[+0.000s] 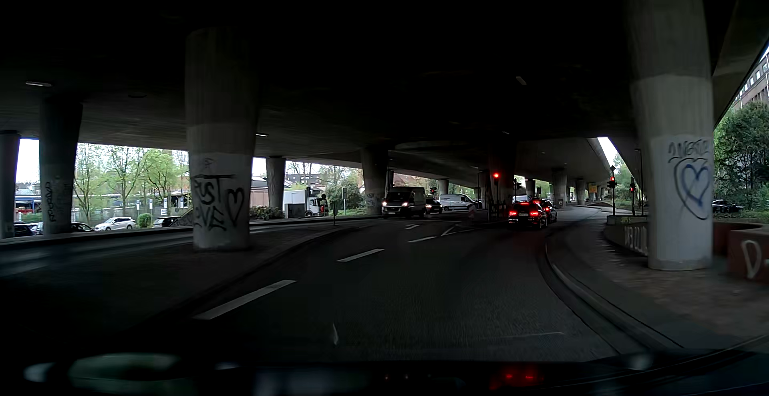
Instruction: Follow the waypoints while adhering to traffic rules and regulations
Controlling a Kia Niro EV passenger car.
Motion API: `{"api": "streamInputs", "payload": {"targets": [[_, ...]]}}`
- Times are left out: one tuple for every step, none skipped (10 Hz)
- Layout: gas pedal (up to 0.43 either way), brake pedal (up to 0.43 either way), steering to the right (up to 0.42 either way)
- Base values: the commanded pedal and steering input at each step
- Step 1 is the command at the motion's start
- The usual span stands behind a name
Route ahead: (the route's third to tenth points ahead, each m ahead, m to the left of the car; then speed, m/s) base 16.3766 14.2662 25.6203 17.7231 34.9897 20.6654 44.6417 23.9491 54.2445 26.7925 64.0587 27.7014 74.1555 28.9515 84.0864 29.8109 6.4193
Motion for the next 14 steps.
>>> {"api": "streamInputs", "payload": {"targets": [[0.028, 0.0, 0.046], [0.028, 0.0, 0.048], [0.028, 0.0, 0.053], [0.028, 0.0, 0.058], [0.028, 0.006, 0.063], [0.028, 0.0, 0.068], [0.028, 0.0, 0.071], [0.028, 0.0, 0.075], [0.02, 0.0, 0.08], [0.02, 0.0, 0.08], [0.02, 0.0, 0.08], [0.02, 0.006, 0.079], [0.008, 0.0, 0.078], [0.0, 0.0, 0.078]]}}
